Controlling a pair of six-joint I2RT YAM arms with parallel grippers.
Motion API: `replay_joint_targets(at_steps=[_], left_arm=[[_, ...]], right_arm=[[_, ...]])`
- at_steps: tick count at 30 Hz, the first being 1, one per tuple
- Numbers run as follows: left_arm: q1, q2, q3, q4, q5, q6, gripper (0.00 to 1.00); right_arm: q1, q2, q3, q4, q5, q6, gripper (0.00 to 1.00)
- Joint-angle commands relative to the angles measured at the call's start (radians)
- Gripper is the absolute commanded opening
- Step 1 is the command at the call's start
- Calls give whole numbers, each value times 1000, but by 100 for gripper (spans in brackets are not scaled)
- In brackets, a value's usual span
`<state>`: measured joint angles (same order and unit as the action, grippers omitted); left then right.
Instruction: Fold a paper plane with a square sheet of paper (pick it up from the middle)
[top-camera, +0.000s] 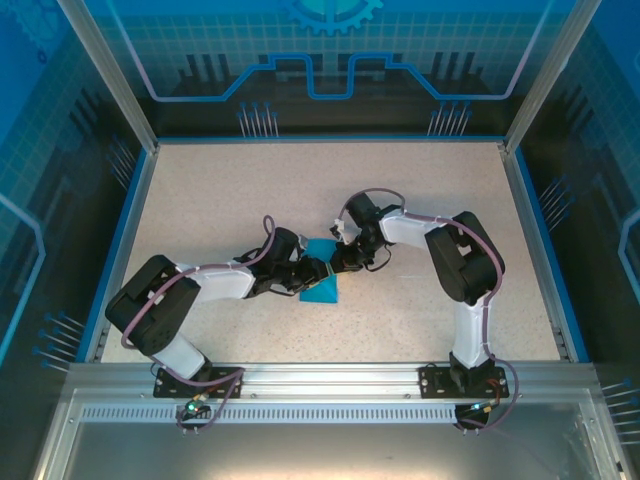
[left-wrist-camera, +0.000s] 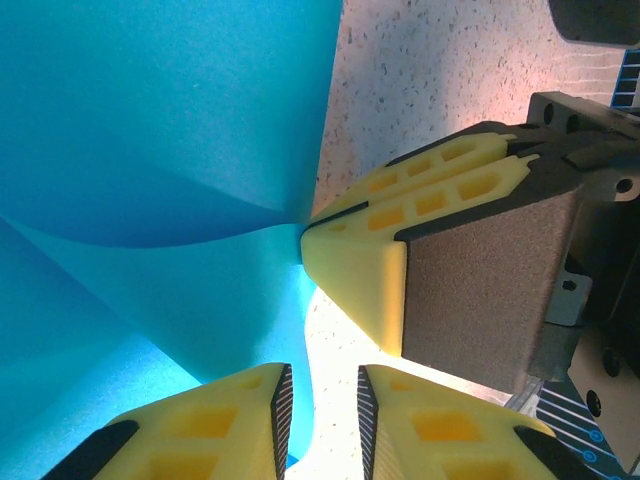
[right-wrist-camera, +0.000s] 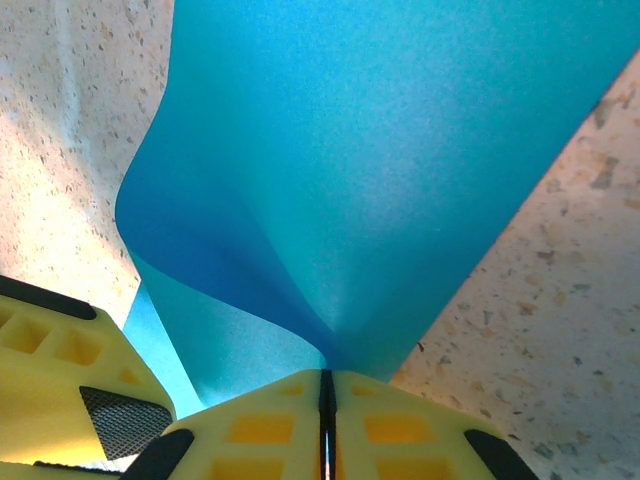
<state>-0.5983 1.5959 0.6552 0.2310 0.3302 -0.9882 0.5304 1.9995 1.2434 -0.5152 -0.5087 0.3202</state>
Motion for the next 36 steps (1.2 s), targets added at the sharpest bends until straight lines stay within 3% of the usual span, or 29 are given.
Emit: replay_joint_targets(at_steps=[1,13,36], left_arm=[[4,4,-3,19,9,16,28],[5,13,7,-2,-6,19,22],[4,73,27,-82,-34,15,18]], right_arm=[[11,-2,-16,-16,-13,-2,11],[19,2,-21,-20,4,10,11],[20,25,19,-29,33,14,12]])
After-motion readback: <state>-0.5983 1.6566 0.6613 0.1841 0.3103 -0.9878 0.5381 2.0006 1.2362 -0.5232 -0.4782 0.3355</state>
